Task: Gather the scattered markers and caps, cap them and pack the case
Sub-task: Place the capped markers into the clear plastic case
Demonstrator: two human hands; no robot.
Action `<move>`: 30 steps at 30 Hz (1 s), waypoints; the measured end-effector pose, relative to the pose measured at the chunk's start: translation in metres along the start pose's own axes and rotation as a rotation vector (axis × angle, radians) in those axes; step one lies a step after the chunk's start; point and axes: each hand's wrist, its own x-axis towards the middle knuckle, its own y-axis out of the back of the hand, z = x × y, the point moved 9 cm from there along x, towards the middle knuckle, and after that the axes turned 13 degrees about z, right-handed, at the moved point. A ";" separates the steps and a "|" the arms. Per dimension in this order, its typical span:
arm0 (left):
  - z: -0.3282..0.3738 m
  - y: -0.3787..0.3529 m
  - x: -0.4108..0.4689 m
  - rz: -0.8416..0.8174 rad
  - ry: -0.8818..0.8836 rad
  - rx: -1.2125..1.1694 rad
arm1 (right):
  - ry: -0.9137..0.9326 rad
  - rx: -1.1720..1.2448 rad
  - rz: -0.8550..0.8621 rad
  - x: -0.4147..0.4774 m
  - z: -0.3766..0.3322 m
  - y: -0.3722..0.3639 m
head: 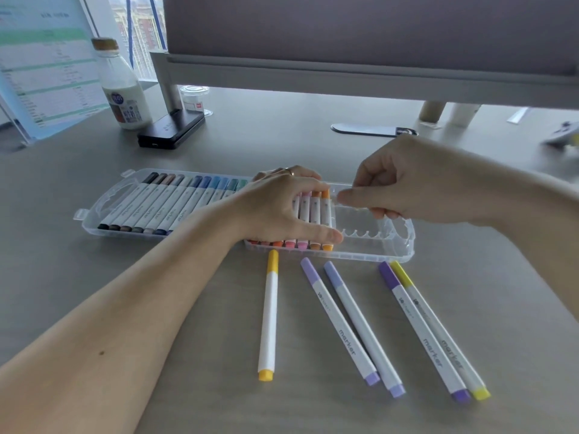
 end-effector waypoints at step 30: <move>0.001 0.003 -0.001 -0.006 0.012 -0.036 | -0.045 0.271 -0.324 -0.036 -0.057 -0.074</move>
